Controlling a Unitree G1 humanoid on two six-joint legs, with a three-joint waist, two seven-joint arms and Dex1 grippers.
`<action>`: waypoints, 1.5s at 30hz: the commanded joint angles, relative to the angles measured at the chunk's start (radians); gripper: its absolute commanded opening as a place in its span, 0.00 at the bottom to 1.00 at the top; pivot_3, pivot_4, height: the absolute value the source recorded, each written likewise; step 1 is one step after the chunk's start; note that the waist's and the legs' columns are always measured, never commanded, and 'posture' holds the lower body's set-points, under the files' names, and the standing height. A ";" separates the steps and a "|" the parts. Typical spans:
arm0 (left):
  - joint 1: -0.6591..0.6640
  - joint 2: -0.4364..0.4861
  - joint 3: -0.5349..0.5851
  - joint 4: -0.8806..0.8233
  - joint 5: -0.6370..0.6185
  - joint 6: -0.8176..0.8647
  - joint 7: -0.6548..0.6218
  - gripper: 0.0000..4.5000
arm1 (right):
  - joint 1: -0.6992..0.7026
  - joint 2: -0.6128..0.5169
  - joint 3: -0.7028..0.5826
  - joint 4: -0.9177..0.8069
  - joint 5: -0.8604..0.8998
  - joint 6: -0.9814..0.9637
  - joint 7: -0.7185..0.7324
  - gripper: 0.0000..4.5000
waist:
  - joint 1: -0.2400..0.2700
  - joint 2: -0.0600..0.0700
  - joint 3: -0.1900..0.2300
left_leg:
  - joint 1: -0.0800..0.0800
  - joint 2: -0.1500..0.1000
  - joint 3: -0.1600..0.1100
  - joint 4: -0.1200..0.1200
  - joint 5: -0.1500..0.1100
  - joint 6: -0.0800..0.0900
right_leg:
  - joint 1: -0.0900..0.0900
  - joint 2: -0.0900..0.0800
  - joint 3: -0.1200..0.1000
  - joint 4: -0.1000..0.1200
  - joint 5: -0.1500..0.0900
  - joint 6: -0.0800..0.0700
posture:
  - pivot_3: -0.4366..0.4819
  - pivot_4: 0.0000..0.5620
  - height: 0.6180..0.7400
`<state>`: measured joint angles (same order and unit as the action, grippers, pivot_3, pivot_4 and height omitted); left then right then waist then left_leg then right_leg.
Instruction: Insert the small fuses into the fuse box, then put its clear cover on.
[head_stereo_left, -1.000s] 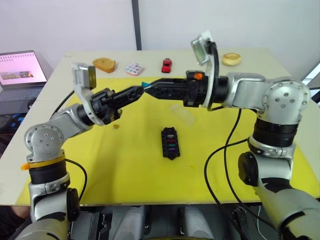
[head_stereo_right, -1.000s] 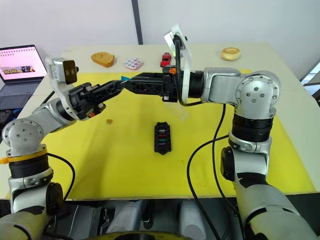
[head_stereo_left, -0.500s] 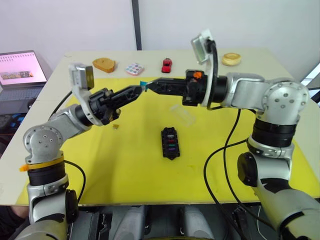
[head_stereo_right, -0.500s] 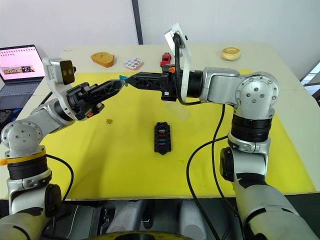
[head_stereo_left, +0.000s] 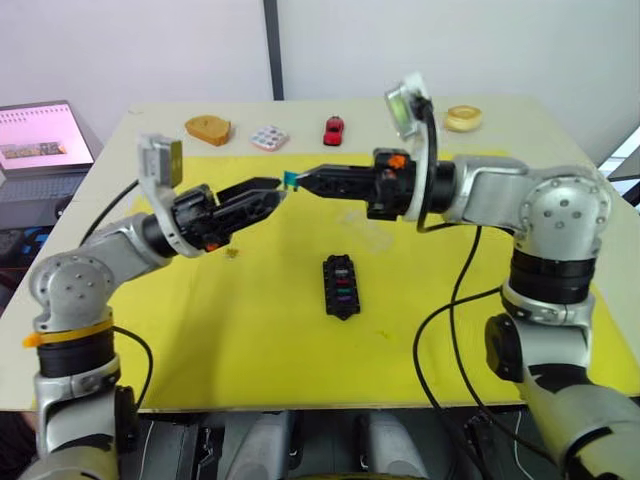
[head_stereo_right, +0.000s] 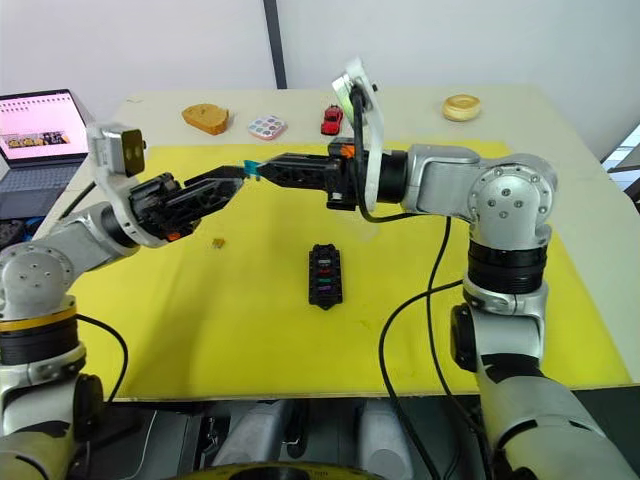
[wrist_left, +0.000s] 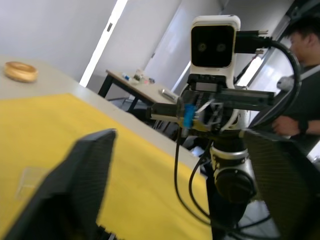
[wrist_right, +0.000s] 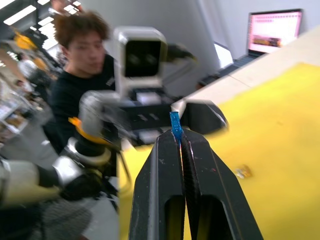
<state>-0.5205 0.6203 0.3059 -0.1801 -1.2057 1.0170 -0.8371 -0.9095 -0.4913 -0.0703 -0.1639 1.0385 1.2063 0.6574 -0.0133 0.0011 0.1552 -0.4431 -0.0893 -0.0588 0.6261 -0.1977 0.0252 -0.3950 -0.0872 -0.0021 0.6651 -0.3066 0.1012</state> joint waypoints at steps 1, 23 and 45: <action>0.036 0.077 -0.013 -0.054 0.077 -0.041 -0.052 0.99 | 0.089 -0.079 0.062 -0.012 -0.196 -0.313 0.222 0.00 | 0.000 0.000 0.000 | 0.000 0.000 0.000 0.000 0.000 0.000 | 0.000 0.000 0.000 0.000 0.000 0.000 | 0.48 0.27 1.00; 0.243 0.138 -0.262 -0.193 0.448 -0.309 -0.163 0.99 | 0.202 -0.062 0.272 0.459 -0.696 -1.076 0.690 0.00 | 0.002 0.001 0.003 | 0.001 0.001 0.000 -0.006 0.001 -0.003 | -0.002 0.000 0.001 -0.001 0.000 0.000 | 0.48 0.27 1.00; 0.243 0.119 -0.262 -0.179 0.461 -0.306 -0.162 0.99 | 0.205 -0.026 0.279 0.549 -0.775 -1.139 0.691 0.00 | 0.002 0.001 0.003 | 0.001 0.001 0.000 -0.005 0.002 -0.004 | -0.002 0.000 0.001 -0.001 0.000 0.000 | 0.48 0.27 1.00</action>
<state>-0.2717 0.7401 0.0269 -0.3539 -0.7447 0.7257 -0.9991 -0.6823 -0.5278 0.2263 0.3850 0.2672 0.0808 1.3493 -0.0111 0.0016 0.1580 -0.4422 -0.0887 -0.0586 0.6207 -0.1959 0.0217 -0.3966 -0.0870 -0.0015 0.6643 -0.3067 0.1011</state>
